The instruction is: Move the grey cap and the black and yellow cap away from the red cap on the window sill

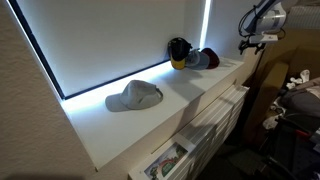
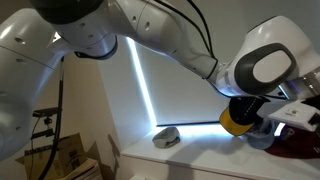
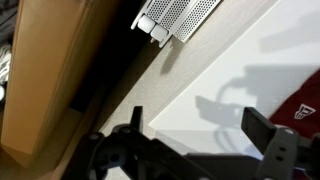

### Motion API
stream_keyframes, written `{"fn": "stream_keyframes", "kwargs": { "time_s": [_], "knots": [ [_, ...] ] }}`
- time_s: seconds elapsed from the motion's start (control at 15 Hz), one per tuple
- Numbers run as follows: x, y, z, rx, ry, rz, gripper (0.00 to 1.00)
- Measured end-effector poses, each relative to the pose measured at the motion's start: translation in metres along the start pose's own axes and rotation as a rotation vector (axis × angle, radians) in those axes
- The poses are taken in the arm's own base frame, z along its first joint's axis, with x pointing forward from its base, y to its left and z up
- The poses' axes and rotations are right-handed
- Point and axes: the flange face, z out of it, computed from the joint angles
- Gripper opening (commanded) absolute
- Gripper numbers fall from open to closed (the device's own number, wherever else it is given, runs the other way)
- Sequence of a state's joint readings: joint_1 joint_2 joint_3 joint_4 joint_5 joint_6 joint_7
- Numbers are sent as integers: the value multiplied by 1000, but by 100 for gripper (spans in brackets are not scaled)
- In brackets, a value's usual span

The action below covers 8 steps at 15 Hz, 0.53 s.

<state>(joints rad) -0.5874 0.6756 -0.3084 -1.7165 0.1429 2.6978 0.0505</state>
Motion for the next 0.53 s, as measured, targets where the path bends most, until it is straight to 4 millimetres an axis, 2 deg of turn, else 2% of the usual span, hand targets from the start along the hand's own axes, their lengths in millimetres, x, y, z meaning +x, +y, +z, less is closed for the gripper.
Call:
{"fn": "stream_keyframes", "kwargs": {
  "time_s": [0.07,0.2,0.33,0.4,0.53],
  "knots": [
    [1,-20,-4,-32,4,-49,100],
    [-5,-75,-10,-107,23,-132,100],
    [-19,-134,-7,-181,46,-214,100],
    [-28,-156,-3,-219,49,-255,100],
    [-40,-180,9,-266,44,-301,100]
  ]
}}
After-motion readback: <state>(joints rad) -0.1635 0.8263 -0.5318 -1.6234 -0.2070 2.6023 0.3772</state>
